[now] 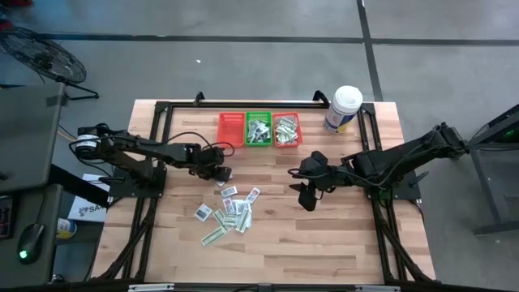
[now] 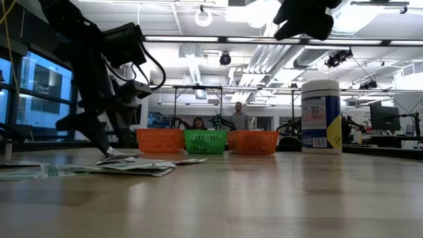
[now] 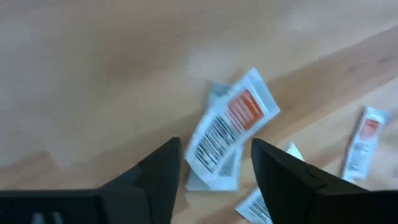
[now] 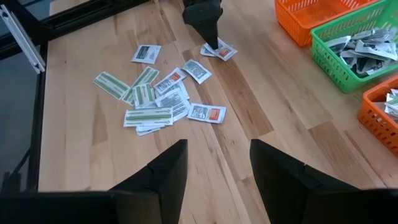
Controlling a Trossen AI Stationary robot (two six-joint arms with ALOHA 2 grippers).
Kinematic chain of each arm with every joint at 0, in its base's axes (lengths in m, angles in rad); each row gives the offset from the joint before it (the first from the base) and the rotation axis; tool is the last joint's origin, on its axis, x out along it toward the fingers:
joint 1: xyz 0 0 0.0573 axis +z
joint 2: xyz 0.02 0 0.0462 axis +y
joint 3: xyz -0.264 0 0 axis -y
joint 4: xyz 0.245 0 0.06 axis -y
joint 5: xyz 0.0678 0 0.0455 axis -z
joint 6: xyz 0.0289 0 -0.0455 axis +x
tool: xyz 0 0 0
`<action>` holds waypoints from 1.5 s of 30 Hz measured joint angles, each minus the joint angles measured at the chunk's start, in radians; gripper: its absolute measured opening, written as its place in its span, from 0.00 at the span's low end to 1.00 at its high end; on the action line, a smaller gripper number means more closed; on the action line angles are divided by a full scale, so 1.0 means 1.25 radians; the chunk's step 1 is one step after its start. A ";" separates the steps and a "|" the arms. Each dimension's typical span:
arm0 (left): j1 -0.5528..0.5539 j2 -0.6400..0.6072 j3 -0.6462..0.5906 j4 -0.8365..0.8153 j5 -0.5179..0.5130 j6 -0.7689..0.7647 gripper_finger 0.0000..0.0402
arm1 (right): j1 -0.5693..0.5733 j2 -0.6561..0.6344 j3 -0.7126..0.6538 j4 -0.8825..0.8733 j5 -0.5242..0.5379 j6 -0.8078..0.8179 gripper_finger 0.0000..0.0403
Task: Pick & Place First Aid Supplies
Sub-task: Put the ointment pack into the left orange bin
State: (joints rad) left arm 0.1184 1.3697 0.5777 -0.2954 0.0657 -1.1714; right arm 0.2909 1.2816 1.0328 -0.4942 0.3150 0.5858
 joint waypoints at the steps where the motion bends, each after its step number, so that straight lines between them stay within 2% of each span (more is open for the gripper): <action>1: 0.000 0.000 0.000 0.004 0.012 -0.001 0.45 | 0.000 0.000 0.000 0.000 0.003 0.000 0.42; 8: 0.000 0.000 0.000 0.002 0.034 0.006 0.32 | 0.000 0.000 0.000 0.000 0.007 0.000 0.42; 22: -0.001 0.000 0.000 0.001 0.035 0.009 0.17 | 0.000 0.000 0.000 -0.001 0.007 -0.001 0.42; 32: -0.001 0.000 0.000 0.001 0.039 0.013 0.01 | 0.000 0.000 0.000 -0.001 0.007 -0.008 0.42; 39: -0.001 -0.006 0.000 0.001 0.048 0.033 0.00 | 0.000 0.000 0.000 -0.001 0.007 -0.008 0.42; 45: -0.001 -0.068 0.000 0.001 0.042 0.033 0.00 | 0.000 0.000 0.000 -0.001 0.006 -0.008 0.42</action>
State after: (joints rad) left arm 0.1177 1.2851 0.5777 -0.2938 0.1185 -1.1299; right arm 0.2908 1.2816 1.0328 -0.4957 0.3229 0.5756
